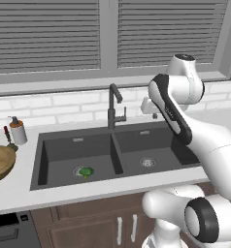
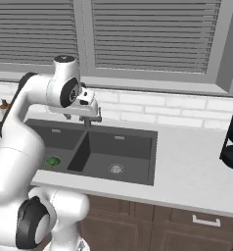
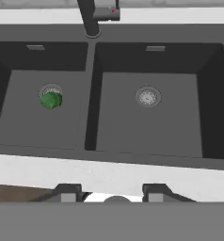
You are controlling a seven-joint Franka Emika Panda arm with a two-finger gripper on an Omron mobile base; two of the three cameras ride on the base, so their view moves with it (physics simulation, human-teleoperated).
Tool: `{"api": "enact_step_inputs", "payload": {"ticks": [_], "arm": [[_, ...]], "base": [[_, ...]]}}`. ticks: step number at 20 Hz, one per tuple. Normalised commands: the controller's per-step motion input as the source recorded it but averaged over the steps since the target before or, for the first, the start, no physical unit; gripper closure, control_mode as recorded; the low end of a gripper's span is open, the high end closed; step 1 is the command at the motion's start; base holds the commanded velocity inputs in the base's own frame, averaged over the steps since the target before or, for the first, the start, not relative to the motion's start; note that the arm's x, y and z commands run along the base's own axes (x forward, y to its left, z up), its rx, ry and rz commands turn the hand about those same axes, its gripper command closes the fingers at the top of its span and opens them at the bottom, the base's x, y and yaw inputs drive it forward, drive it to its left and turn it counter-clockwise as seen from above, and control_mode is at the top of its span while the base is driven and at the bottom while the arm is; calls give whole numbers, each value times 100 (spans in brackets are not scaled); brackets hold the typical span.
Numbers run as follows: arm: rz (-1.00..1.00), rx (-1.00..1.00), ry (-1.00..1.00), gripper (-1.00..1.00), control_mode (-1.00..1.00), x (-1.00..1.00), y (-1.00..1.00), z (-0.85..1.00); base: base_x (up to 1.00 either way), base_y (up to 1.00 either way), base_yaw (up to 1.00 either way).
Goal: Pick the broccoli from the sink and place it in the bowl. Then pick the bowl and place it in the microwave. Then close the microwave door and press the start button.
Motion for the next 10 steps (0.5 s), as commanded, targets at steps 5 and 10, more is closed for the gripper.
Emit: {"api": "enact_step_inputs", "payload": {"ticks": [5, 10], "arm": [[2, 1, 0, -100, -100, -29, 15, 0], [7, 7, 0, -100, -100, -58, 67, -9]], "base": [[0, 0, 0], [0, 0, 0]]}}
